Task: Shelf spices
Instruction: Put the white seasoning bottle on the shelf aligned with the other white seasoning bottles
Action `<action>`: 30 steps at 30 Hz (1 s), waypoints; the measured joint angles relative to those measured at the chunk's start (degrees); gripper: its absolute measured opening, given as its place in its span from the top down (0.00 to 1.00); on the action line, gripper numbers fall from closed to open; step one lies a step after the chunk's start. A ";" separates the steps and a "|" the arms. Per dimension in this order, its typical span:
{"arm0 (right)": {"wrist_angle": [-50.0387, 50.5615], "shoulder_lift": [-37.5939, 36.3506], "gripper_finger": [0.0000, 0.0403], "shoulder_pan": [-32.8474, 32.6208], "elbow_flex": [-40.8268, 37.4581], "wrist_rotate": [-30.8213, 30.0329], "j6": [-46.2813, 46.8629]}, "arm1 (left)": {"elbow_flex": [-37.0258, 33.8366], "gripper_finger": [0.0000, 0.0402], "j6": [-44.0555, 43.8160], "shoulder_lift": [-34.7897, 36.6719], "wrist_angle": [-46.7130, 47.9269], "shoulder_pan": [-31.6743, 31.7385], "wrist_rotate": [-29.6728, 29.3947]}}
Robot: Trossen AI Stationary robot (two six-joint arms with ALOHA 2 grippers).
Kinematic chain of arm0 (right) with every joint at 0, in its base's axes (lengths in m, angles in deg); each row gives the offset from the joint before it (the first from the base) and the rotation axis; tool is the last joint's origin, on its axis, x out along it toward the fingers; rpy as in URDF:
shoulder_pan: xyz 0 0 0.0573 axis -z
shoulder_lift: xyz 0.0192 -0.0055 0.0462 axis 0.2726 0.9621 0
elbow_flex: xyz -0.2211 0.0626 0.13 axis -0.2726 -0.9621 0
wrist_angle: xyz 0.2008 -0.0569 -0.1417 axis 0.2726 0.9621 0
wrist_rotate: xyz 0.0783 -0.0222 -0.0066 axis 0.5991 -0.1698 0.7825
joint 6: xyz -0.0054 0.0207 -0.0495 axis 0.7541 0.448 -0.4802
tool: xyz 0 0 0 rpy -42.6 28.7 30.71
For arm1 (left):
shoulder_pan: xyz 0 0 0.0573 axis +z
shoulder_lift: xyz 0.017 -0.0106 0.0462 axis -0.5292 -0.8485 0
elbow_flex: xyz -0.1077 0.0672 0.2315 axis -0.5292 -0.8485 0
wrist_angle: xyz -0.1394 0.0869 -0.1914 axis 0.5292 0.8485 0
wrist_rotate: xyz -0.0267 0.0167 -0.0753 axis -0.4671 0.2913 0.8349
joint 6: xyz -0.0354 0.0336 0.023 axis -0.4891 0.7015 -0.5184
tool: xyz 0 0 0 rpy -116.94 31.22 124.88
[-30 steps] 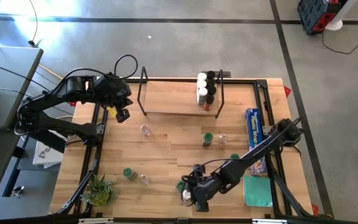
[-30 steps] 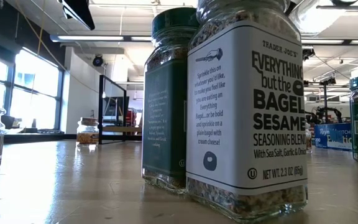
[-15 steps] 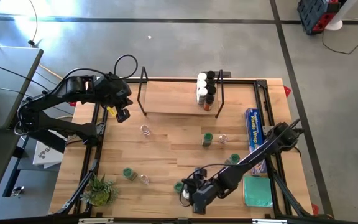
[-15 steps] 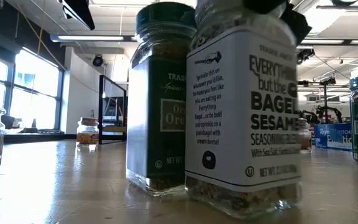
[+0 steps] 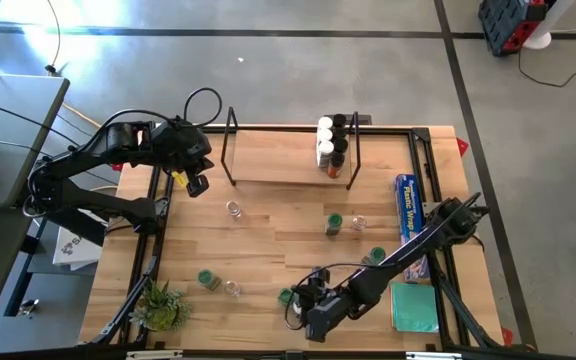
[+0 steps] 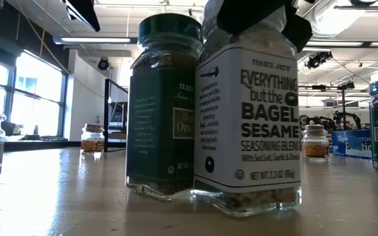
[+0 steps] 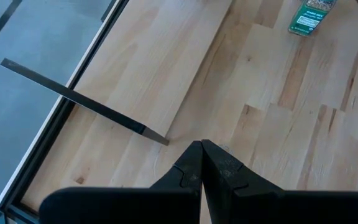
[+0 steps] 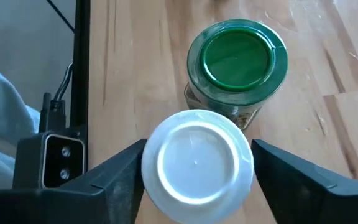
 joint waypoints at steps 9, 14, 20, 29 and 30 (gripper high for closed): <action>-0.80 -0.53 0.53 0.56 0.04 -0.06 4.27 | 0.00 1.00 -0.01 0.00 -0.02 0.00 0.00; 6.05 -4.11 0.53 1.40 1.01 1.55 8.23 | 0.00 1.00 -0.10 0.00 -0.11 0.00 -0.02; 17.10 -10.98 0.53 6.22 1.79 3.25 9.50 | 0.00 1.00 -0.90 0.00 -1.80 0.00 -0.02; 24.82 -22.48 0.53 19.29 1.81 4.90 -6.95 | 0.02 1.00 -2.55 0.00 -4.47 -0.01 -0.27; 24.92 -23.47 0.53 21.34 1.81 5.98 -9.45 | 0.02 1.00 -2.95 -0.02 -4.42 -0.01 -0.40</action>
